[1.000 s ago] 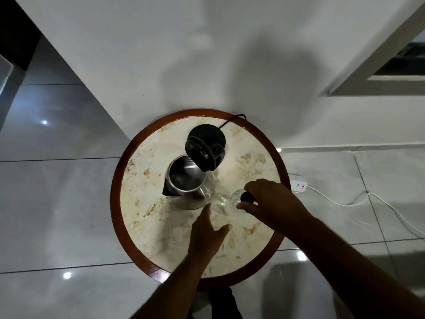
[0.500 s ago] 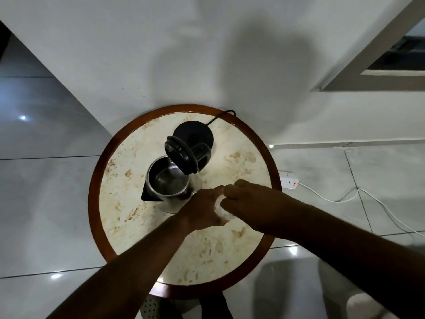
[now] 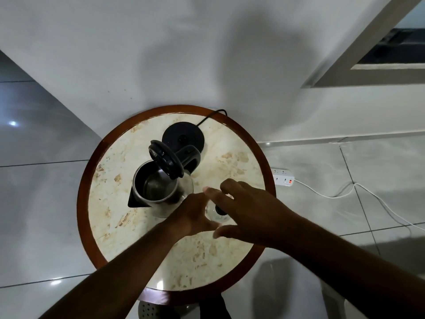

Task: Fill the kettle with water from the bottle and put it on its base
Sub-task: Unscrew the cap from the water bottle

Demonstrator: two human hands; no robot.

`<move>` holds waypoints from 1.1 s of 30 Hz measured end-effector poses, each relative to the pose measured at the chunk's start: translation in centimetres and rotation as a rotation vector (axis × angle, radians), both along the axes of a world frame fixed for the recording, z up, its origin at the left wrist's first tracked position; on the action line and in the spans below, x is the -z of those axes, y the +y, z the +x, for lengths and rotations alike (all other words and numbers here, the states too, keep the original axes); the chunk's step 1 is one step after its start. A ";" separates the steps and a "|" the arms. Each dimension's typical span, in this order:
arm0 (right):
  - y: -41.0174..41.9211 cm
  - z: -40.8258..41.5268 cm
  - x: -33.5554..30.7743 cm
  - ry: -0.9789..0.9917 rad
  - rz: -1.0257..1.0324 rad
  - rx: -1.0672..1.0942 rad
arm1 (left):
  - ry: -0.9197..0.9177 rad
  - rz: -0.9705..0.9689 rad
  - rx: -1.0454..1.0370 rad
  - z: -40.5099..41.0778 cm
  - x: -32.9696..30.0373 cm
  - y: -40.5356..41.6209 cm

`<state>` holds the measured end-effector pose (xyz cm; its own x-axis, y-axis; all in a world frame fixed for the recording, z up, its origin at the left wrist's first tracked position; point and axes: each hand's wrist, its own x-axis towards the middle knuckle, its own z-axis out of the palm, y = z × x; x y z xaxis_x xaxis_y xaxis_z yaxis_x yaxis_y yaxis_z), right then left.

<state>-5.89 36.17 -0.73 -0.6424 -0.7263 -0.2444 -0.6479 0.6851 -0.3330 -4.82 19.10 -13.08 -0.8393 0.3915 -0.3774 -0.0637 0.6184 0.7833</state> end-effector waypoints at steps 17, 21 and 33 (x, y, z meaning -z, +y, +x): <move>6.2 -2.5 7.9 -0.168 -0.006 0.429 | 0.077 0.075 -0.047 0.7 0.6 -0.5; 6.1 -0.8 15.9 -0.226 0.070 0.442 | 0.040 0.089 -0.092 0.8 0.6 -0.5; 4.4 4.2 16.2 -0.359 -0.278 0.664 | -0.193 0.158 -0.309 2.5 0.8 -0.9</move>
<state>-1.72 40.57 -16.90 -0.8782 -0.2845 -0.3844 0.0448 0.7514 -0.6584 -2.31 18.22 -13.84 -0.8461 0.1971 -0.4952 -0.3837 0.4196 0.8226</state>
